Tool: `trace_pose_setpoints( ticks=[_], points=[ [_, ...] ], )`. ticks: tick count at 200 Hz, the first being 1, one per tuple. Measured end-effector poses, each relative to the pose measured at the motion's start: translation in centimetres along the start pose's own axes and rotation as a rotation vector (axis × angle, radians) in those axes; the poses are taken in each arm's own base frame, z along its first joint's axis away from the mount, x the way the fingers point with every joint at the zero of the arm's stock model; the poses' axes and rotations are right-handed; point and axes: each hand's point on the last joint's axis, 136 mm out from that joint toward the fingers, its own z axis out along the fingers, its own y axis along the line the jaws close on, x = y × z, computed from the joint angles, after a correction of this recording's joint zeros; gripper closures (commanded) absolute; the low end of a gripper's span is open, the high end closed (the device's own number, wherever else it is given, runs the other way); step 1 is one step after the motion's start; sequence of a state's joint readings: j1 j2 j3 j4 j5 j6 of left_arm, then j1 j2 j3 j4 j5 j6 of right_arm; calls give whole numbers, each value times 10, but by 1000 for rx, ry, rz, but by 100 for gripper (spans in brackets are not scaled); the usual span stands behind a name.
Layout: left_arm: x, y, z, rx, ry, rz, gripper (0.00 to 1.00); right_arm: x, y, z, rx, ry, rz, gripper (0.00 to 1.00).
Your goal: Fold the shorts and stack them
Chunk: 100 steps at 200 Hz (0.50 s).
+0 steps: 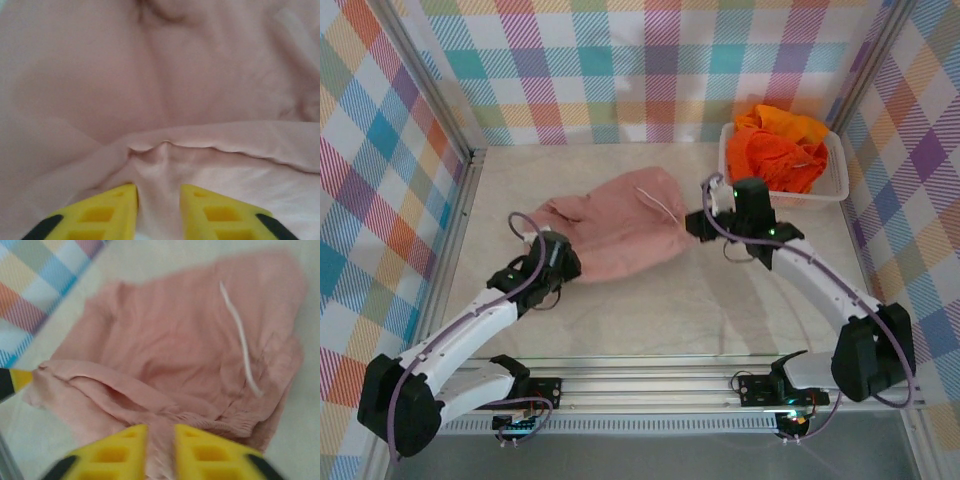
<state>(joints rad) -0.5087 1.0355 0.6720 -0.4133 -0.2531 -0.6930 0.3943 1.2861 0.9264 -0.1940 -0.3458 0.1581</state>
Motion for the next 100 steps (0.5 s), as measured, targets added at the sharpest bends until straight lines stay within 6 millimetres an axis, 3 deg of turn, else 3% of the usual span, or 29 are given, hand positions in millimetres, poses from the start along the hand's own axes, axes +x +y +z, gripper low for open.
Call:
trace_pose_setpoints(
  ticks=[14,20,62,78,100],
  points=[
    [-2,6,-4,-23,-20,-13,11,27,-3,-6,19,46,7,48],
    [-9,7,-10,-21,-49,-25,1,33,-3,-11,28,51,6,45],
    [-73,14,-68,-43,-242,-159,0,23,2,-30,57,-6,-2,30],
    [-81,35,-65,-101,-229,-239,0,25,0,-20,64,19,21,26],
    [-64,66,-45,-192,-117,-336,0,30,-1,3,71,84,57,21]
  ],
)
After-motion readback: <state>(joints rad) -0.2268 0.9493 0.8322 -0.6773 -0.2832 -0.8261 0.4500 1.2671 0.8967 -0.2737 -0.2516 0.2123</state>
